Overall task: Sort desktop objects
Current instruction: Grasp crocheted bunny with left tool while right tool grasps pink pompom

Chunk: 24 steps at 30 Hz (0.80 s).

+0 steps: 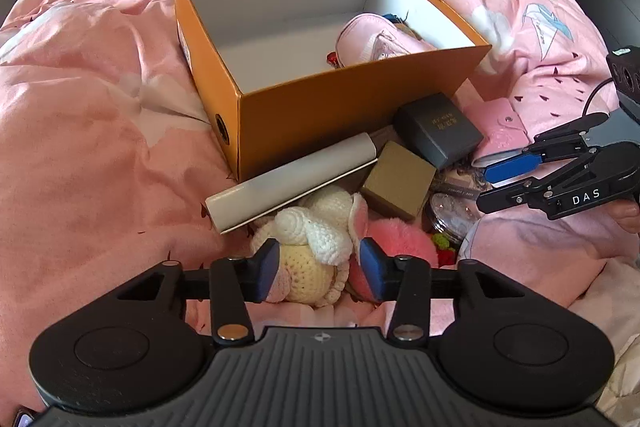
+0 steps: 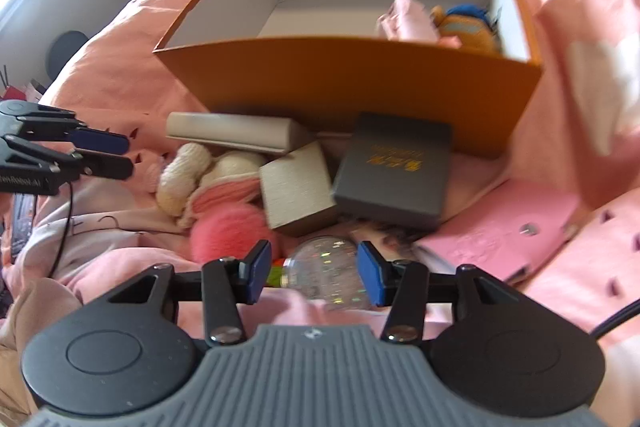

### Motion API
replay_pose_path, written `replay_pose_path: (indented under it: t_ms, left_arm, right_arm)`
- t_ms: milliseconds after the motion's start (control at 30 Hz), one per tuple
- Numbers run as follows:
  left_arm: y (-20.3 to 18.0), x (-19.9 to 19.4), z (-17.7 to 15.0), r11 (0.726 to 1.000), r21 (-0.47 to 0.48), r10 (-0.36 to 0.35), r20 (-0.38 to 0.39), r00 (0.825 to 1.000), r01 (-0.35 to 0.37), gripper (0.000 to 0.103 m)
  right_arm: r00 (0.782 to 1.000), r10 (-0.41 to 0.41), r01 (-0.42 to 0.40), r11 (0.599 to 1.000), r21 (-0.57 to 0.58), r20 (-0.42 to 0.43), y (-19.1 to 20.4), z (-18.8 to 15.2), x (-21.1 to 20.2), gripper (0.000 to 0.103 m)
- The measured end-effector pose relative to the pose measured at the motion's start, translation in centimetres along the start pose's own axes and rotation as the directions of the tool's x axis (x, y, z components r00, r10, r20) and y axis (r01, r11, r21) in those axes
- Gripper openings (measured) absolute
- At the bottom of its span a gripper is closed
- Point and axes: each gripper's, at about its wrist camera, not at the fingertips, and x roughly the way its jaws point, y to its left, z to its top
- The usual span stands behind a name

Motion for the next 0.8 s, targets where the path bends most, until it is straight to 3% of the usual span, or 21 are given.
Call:
replay_pose_path:
  t_ms: [200, 300, 600, 800]
  left_arm:
    - [-1.2, 1.5, -1.0, 0.992, 0.104, 0.079, -0.001, 0.997, -0.078, 0.058]
    - [-1.6, 2.5, -1.1, 0.981, 0.152, 0.118, -0.001, 0.993, -0.117, 0.065]
    - [-2.0, 5.8, -1.4, 0.957, 0.262, 0.153, -0.088, 0.984, -0.126, 0.068]
    - [-1.4, 6.8, -1.3, 0.970, 0.229, 0.108, -0.113, 0.988, -0.080, 0.071]
  right_arm:
    - [0.998, 0.057, -0.058, 0.997, -0.042, -0.016, 2.0, 0.7, 2.1, 0.051]
    - [0.995, 0.081, -0.085, 0.994, -0.066, -0.063, 3.3, 1.1, 3.5, 0.052]
    - [0.984, 0.051, -0.070, 0.991, -0.112, -0.168, 5.2, 2.0, 8.1, 0.055]
    - [0.969, 0.027, -0.059, 0.990, -0.126, -0.244, 5.6, 2.0, 11.1, 0.058]
